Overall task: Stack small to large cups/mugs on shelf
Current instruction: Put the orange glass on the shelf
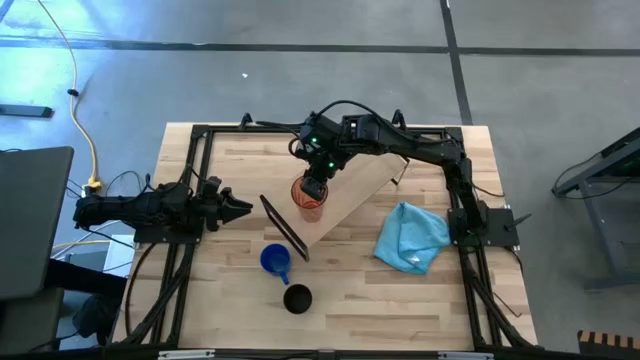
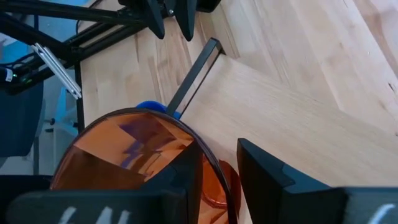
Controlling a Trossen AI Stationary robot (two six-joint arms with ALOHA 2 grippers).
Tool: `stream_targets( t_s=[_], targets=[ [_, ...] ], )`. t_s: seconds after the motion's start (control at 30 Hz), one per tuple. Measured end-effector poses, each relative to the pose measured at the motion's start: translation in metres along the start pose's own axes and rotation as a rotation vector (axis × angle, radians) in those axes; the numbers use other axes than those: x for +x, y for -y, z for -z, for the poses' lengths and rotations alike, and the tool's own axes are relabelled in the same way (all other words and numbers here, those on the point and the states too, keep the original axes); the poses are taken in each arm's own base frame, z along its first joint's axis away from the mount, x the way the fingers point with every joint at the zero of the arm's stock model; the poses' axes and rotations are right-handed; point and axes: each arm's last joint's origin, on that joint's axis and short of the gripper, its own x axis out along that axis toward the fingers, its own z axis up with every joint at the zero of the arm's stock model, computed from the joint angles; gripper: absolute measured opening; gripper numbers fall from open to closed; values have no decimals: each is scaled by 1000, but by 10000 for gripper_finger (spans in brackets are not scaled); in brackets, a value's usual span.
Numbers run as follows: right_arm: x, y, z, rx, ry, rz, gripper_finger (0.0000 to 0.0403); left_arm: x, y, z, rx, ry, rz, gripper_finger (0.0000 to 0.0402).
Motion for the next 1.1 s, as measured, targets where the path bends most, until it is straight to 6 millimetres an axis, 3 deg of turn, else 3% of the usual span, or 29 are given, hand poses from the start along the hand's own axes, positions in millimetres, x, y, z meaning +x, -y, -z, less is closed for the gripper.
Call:
stream_targets(
  t_s=[1.1],
  targets=[
    [-1,0,-4,-7,36,-30,89,0,0,0,3,0,0,156]
  ],
)
